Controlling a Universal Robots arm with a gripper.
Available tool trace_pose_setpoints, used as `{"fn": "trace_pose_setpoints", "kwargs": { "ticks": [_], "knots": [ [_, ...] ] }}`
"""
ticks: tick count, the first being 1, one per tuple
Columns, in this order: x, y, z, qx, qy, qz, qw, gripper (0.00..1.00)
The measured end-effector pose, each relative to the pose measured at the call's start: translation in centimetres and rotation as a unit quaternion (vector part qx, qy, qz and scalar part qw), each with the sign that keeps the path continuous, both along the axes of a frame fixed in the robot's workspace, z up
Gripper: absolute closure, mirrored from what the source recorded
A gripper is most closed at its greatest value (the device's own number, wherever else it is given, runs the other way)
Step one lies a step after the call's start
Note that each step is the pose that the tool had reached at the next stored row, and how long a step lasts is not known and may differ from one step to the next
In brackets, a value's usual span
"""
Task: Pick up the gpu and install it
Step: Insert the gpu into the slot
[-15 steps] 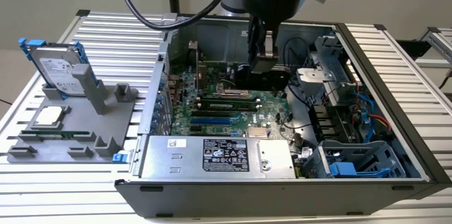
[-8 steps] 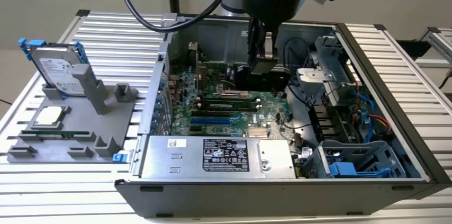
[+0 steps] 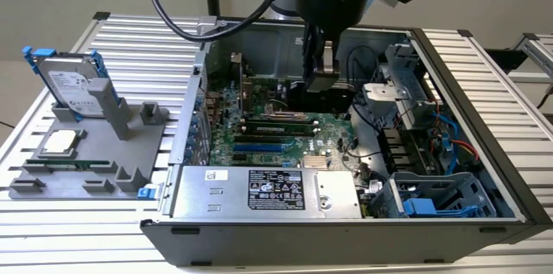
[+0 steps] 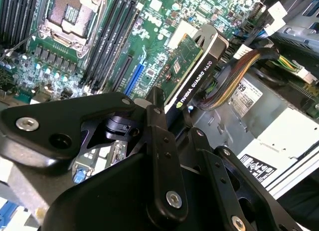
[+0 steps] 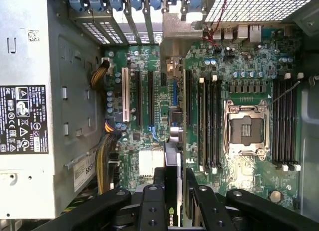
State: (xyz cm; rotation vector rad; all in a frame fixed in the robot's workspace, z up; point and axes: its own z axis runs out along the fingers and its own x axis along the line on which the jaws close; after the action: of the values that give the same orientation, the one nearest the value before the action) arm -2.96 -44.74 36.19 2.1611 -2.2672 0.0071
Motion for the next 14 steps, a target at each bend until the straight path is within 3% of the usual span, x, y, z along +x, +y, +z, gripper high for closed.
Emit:
{"fn": "trace_pose_setpoints", "kwargs": {
  "ticks": [14],
  "knots": [
    [-0.35,0.00,-1.85,-0.0001,-0.0004,0.000,1.0000,1.00]
  ]
}}
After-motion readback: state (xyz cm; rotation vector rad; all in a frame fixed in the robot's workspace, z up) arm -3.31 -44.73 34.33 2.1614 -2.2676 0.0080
